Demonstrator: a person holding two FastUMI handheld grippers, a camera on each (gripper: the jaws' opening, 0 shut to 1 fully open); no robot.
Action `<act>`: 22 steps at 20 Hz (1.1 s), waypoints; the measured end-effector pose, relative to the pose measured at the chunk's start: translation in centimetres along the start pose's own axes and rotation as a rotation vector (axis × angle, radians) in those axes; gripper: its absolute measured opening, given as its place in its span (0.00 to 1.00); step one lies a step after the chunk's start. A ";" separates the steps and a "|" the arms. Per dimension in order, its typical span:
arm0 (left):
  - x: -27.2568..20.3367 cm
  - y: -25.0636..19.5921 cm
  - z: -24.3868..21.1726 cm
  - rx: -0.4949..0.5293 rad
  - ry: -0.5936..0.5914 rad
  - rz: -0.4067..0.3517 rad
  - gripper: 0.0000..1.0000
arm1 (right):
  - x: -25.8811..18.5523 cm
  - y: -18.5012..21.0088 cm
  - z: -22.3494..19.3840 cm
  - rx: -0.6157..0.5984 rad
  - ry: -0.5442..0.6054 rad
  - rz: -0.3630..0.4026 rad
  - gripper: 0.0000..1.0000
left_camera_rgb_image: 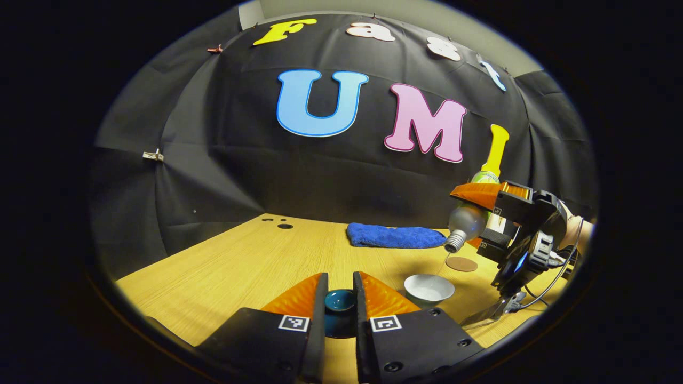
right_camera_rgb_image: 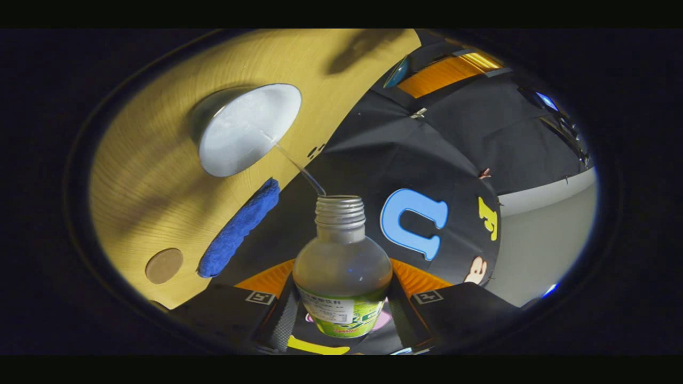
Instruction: Open the teacup lid with one hand, grasp the water bottle and pour water into the teacup with the other hand; after pouring, place the water bottle on the coaster and then close the teacup lid.
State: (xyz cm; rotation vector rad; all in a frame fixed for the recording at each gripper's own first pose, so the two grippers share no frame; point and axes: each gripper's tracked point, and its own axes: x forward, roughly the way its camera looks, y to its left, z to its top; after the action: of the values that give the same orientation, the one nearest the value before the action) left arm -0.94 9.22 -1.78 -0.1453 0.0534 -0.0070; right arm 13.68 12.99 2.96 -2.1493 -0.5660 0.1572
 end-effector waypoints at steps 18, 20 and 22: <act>-0.4 -0.3 0.7 -0.004 -0.005 -0.002 0.27 | 0.0 -0.1 0.7 -0.032 -0.025 -0.010 0.77; -0.4 -0.3 0.7 -0.002 -0.006 -0.003 0.27 | 0.0 -0.1 0.9 -0.037 -0.028 -0.010 0.77; -0.4 -0.4 0.7 0.000 -0.007 -0.003 0.27 | -0.1 -0.1 0.9 -0.034 -0.030 -0.011 0.78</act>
State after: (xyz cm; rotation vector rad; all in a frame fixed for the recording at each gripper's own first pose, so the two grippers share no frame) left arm -1.32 8.93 -1.01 -0.1455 0.0462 -0.0090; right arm 13.29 13.74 2.51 -2.1799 -0.6014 0.1748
